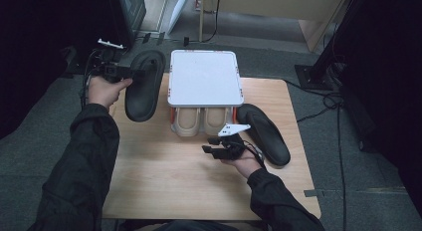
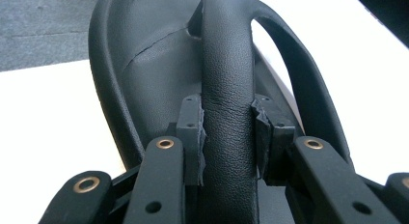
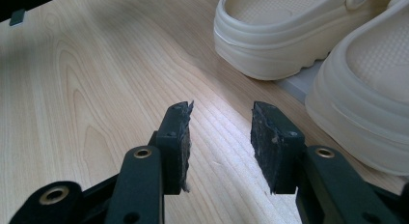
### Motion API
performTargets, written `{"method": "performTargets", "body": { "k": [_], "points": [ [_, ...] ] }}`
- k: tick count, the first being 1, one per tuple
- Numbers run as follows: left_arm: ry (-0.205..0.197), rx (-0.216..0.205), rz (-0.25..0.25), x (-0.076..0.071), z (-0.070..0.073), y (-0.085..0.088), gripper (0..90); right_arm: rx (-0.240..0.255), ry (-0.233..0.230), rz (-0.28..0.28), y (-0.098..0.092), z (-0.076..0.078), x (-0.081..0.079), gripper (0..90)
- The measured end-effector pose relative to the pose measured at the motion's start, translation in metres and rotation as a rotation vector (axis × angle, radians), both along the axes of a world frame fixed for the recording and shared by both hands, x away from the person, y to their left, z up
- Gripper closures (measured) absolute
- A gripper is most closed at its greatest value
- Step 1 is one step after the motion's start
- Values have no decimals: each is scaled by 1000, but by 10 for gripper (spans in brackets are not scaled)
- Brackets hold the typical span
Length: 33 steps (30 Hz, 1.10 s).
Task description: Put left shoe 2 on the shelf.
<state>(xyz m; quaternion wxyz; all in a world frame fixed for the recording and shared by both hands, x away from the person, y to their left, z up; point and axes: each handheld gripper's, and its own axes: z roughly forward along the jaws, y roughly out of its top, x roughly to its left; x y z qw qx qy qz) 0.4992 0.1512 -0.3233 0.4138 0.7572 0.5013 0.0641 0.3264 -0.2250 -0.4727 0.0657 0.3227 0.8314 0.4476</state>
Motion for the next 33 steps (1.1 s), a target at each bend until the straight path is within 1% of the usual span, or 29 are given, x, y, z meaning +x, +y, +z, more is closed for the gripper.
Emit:
{"method": "performTargets", "body": {
  "k": [6,10,16,21,22,26,29,32,33],
  "points": [
    [-15,-2,-17,5,23,-22,685,0,0,1,0,1,0,590],
    [-14,-6,-33,9,29,-39,685,3,2,1,0,1,-1,590],
    [-1,-12,-52,17,28,-67,685,12,0,-1,-2,2,-1,590],
    [9,-13,-64,25,23,-87,685,10,2,-5,-3,2,-2,589],
    [13,-13,-67,27,22,-91,685,11,-3,-7,-3,2,-2,590],
    [25,-23,-62,33,17,-102,685,9,-11,-5,-5,3,-4,590],
    [33,-30,-48,37,14,-108,685,3,-9,-5,-7,3,-5,590],
    [36,-10,-45,40,13,-115,685,2,-9,-11,-8,3,-6,590],
    [37,-13,-42,41,12,-117,685,2,-9,-13,-9,3,-7,590]
  ]
}}
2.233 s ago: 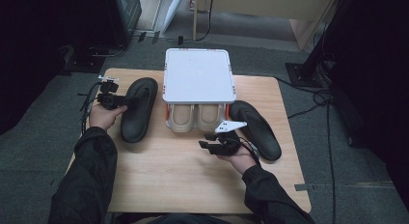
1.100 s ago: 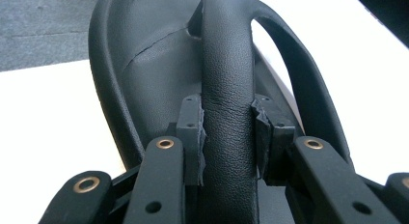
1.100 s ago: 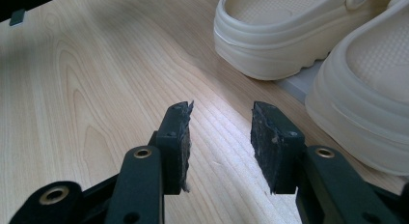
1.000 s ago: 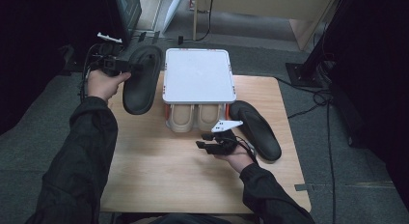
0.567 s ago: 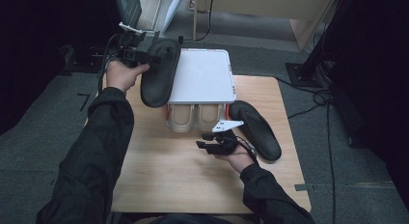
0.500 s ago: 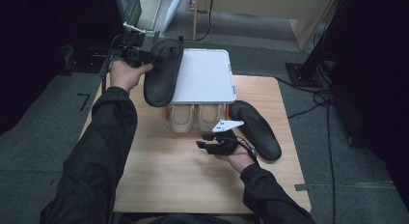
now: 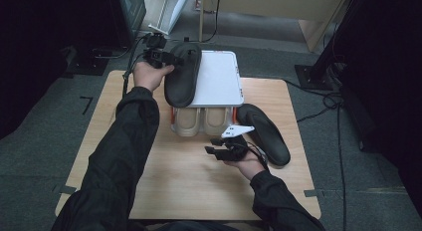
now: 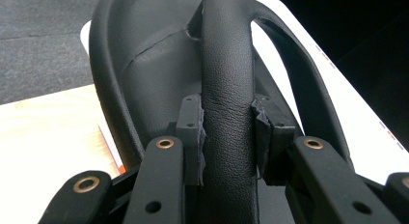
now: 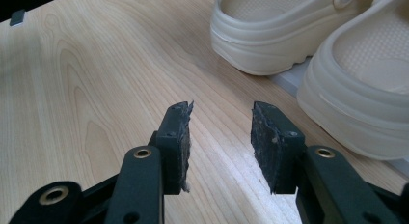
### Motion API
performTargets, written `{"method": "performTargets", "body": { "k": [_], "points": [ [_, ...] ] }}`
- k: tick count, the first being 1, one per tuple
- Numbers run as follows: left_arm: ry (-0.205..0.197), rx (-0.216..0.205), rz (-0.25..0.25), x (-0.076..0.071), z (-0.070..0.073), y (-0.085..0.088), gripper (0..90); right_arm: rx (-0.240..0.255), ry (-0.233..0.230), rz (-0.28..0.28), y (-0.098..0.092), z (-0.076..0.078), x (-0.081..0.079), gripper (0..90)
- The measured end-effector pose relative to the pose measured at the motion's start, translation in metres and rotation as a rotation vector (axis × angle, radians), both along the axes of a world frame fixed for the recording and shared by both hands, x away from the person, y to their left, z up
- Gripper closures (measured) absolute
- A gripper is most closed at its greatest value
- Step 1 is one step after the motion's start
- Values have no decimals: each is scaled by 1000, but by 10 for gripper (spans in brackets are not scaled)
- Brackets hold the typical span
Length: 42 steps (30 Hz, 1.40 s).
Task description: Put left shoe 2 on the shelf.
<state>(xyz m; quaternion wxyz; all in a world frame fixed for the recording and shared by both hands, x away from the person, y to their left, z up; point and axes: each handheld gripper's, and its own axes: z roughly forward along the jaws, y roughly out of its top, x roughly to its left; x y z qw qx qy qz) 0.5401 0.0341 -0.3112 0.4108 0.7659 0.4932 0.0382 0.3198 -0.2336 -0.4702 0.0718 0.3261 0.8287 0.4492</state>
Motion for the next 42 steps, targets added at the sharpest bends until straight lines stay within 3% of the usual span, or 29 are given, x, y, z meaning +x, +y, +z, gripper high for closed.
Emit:
{"method": "performTargets", "body": {
  "k": [5,9,15,21,27,35,42],
  "points": [
    [2,6,14,4,-1,-8,685,-2,-6,-8,-2,0,-2,589],
    [10,38,6,5,-5,-12,685,-8,-5,-11,-4,-1,-3,588],
    [12,36,0,6,-7,-13,674,-7,-5,-20,-5,-1,-5,587],
    [12,49,-21,3,-6,-9,533,-5,-11,-23,-7,-1,-4,581],
    [-23,52,-39,-6,3,3,470,6,-10,-33,-10,1,-4,564],
    [-61,57,-42,-22,15,27,467,13,-18,-50,-21,7,-4,564],
    [-80,60,-33,-41,8,50,466,13,-33,-103,-44,14,0,567]
  ]
}}
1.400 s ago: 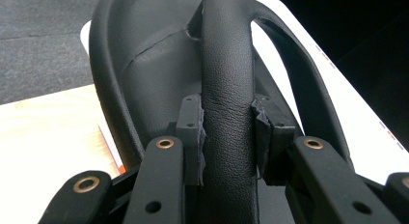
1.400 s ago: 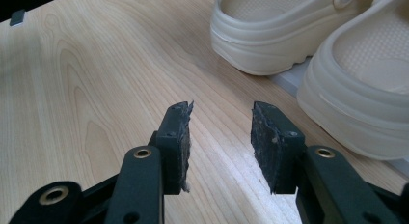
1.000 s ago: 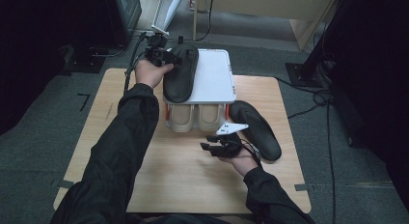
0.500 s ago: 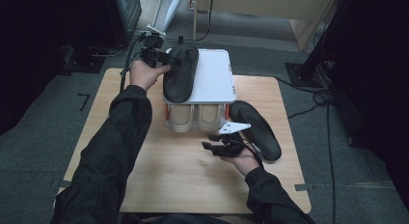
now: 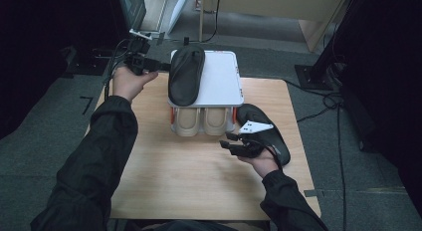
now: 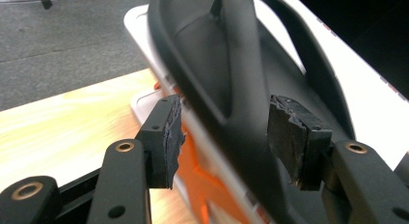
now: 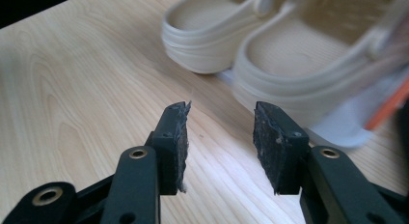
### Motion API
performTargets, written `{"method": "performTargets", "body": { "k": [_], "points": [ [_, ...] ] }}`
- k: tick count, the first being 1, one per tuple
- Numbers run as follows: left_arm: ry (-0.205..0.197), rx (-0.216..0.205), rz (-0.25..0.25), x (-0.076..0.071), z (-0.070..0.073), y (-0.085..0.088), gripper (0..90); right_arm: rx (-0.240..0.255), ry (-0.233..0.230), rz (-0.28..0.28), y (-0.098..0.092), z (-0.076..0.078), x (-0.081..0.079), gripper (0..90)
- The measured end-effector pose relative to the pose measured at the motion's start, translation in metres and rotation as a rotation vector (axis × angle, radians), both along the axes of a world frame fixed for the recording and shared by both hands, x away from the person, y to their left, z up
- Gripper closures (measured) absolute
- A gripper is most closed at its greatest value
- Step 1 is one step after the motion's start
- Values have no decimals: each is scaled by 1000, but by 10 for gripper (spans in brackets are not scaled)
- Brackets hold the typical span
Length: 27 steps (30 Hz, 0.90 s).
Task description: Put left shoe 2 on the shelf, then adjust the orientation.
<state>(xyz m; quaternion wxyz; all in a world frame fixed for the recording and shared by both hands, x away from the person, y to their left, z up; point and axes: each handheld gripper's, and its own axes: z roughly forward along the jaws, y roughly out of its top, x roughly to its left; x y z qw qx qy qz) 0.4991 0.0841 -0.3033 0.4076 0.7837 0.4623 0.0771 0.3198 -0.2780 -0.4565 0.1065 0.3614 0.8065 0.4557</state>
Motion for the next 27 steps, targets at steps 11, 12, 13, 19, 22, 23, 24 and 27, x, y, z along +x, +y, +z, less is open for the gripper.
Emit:
{"method": "performTargets", "body": {
  "k": [11,12,13,19,22,23,24,27],
  "points": [
    [-45,-9,-16,-29,-34,25,451,-6,-8,-102,-43,0,2,578],
    [-44,-6,-18,-32,-38,27,450,-9,-5,-116,-48,0,3,579],
    [-40,-12,-23,-34,-42,29,449,-8,-6,-133,-52,0,4,580],
    [-28,8,-31,-44,-65,35,448,-6,19,-202,-72,-6,12,582],
    [-33,20,-37,-49,-72,36,447,-12,18,-218,-77,-7,14,584],
    [-31,22,-43,-49,-74,37,447,-15,13,-223,-78,-8,15,585],
    [-34,21,-41,-51,-76,37,444,-17,10,-229,-80,-8,16,586],
    [-38,8,-37,-54,-82,38,445,-18,4,-248,-84,-8,17,588]
  ]
}}
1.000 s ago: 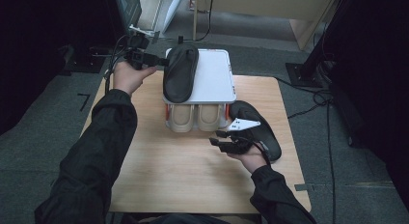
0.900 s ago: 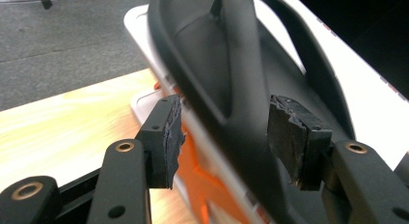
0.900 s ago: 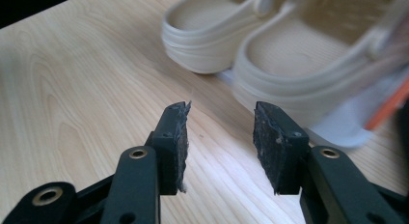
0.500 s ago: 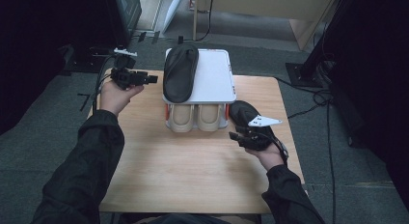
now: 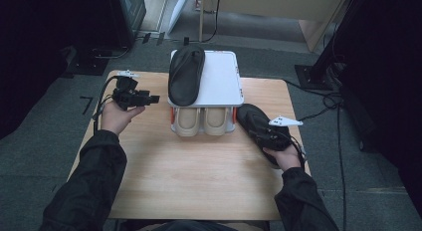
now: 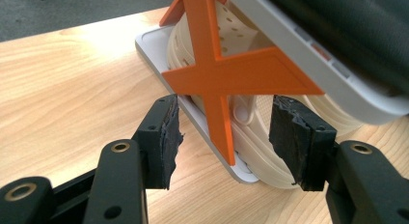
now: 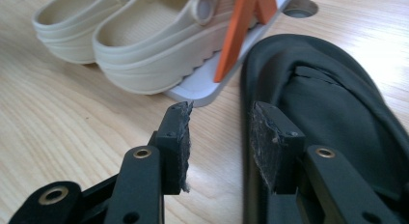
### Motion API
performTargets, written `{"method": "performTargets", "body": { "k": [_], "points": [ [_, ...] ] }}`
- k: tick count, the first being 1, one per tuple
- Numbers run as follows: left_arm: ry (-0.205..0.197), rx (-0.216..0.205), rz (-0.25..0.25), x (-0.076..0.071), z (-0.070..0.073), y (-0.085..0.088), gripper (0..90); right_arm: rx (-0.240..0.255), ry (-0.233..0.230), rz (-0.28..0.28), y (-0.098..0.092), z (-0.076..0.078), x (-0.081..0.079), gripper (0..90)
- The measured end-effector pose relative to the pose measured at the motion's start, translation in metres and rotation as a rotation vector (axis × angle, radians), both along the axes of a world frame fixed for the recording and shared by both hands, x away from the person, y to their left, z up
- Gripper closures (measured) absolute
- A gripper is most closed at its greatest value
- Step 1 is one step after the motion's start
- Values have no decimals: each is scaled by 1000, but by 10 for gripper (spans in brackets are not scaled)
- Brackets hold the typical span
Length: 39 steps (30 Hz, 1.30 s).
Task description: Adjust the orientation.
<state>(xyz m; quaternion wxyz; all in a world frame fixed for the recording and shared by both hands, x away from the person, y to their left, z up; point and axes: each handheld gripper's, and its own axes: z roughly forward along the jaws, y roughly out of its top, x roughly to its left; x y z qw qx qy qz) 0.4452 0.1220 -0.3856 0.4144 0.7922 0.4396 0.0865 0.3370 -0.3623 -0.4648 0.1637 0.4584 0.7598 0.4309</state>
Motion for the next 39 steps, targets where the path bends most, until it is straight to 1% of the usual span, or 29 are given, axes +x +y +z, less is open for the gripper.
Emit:
{"method": "performTargets", "body": {
  "k": [1,2,4,5,6,8,10,12,13,14,16,17,18,21,22,24,26,27,30,34,38,39],
  "points": [
    [2,-1,-2,-1,-2,0,445,3,5,-10,-1,0,0,588],
    [-2,-9,2,-2,-4,1,447,-4,-1,-12,-3,0,1,588],
    [-8,-25,8,-4,-9,1,448,-15,2,-34,-6,-1,1,588],
    [-6,-28,10,-5,-11,2,448,-20,-3,-40,-7,-2,1,588],
    [-5,-22,16,-6,-12,2,452,-20,-2,-50,-8,-3,2,588],
    [-30,-29,29,-10,-16,2,458,-16,6,-59,-10,-5,4,588],
    [-36,-32,27,-12,-20,2,465,-16,18,-61,-9,-9,6,588],
    [-20,-5,21,-12,-24,1,465,-24,23,-58,-7,-13,9,588],
    [-21,9,21,-12,-25,1,467,-33,23,-58,-5,-15,10,592],
    [-31,8,21,-14,-26,1,467,-46,16,-58,-3,-16,12,597],
    [-26,0,22,-15,-28,1,470,-61,17,-67,0,-19,15,610],
    [-22,4,20,-15,-28,1,470,-68,19,-76,1,-21,17,613],
    [-22,2,22,-16,-29,1,470,-71,23,-84,3,-23,19,626],
    [-16,7,19,-16,-31,1,471,-88,30,-119,6,-27,24,716],
    [-15,10,17,-17,-32,1,471,-90,29,-128,6,-27,25,733],
    [-13,8,18,-17,-32,1,471,-77,34,-145,8,-26,27,778],
    [-11,8,20,-16,-33,1,471,-99,9,-167,11,-24,28,785],
    [-9,8,22,-16,-34,1,471,-100,12,-181,12,-23,29,788],
    [-3,8,23,-16,-35,2,471,-75,19,-214,11,-24,33,792],
    [0,10,22,-15,-37,1,472,-85,1,-246,8,-28,39,789],
    [-1,15,18,-16,-38,0,472,-67,-7,-258,4,-30,46,773],
    [1,15,17,-16,-38,0,472,-63,-1,-258,4,-30,47,766]
  ]
}}
